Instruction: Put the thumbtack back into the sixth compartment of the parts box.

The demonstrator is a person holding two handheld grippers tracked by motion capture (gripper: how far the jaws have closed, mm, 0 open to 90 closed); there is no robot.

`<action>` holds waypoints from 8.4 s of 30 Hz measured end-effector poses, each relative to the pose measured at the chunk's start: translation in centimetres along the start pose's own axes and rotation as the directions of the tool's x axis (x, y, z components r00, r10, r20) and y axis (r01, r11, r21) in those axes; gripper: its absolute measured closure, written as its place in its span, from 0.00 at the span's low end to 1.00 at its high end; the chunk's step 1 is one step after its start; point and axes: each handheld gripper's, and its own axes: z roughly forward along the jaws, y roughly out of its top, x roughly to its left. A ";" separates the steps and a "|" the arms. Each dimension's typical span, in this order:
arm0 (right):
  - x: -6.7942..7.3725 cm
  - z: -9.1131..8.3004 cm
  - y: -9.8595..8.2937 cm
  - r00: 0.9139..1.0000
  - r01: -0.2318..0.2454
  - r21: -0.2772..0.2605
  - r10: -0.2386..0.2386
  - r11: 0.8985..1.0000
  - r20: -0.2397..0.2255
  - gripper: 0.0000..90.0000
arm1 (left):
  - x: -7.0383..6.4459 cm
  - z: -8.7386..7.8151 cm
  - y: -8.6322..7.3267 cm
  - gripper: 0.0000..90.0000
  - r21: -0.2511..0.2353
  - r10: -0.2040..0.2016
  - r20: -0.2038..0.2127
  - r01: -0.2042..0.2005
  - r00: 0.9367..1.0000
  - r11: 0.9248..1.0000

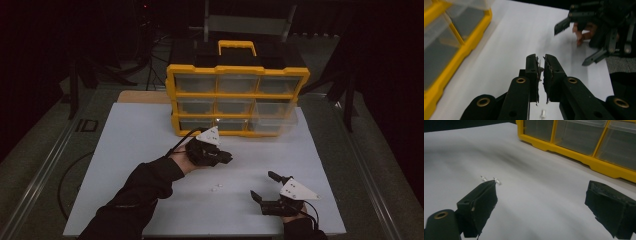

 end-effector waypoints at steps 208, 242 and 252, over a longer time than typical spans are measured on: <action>0.5 0.6 0.0 1.000 0.016 0.023 -0.015 1.000 -0.022 0.11 | -0.4 4.9 -8.0 0.45 0.071 -0.117 0.062 0.113 0.991 0.991; 0.5 0.7 0.0 1.000 0.018 0.025 -0.018 1.000 -0.024 0.11 | -0.3 6.5 -7.8 0.93 0.238 -0.114 0.070 0.094 0.991 0.967; 0.5 0.7 0.0 1.000 0.018 0.024 -0.018 1.000 -0.024 0.11 | -0.1 6.6 -7.8 0.94 0.225 -0.136 0.082 0.114 0.987 0.968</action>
